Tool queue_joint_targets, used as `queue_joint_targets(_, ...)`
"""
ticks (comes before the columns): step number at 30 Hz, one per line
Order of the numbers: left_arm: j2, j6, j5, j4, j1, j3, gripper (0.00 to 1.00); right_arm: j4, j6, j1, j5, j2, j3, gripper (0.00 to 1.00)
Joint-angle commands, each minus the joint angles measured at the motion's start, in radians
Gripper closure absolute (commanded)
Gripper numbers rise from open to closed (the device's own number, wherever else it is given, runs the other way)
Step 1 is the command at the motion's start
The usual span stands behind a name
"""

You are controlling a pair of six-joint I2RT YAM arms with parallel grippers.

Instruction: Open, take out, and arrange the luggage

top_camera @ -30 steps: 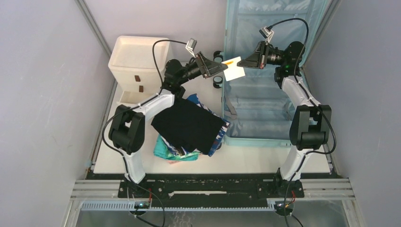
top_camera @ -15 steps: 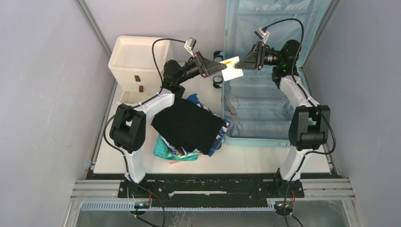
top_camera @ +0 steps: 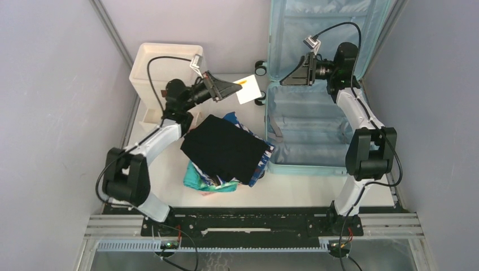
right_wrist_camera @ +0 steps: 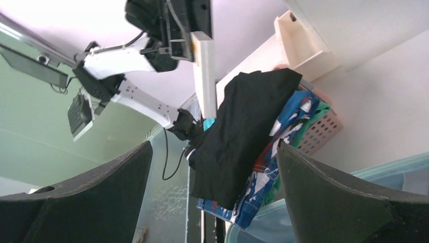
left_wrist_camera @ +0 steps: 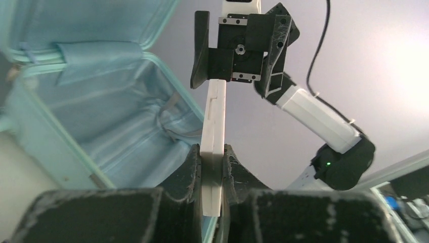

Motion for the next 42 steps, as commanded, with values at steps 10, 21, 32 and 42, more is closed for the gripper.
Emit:
queue_joint_targets(10,-0.327,0.553,-0.136,-0.775,0.109,0.066,1.00,-0.780,-0.690,-0.081,0.202,-0.035,0.170,0.00)
queue_joint_targets(21,-0.533,0.586,-0.299,-0.922,0.252,-0.046,1.00,-0.963,-0.881,-0.099,0.299,-0.027,0.221,0.00)
queue_joint_targets(32,-0.608,0.482,-0.383,-0.965,0.439,-0.211,1.00,-1.007,-0.932,-0.093,0.343,-0.003,0.244,0.00)
queue_joint_targets(42,-0.576,0.199,-0.374,-0.757,0.619,-0.391,1.00,-1.027,-0.959,-0.090,0.358,0.009,0.250,0.00)
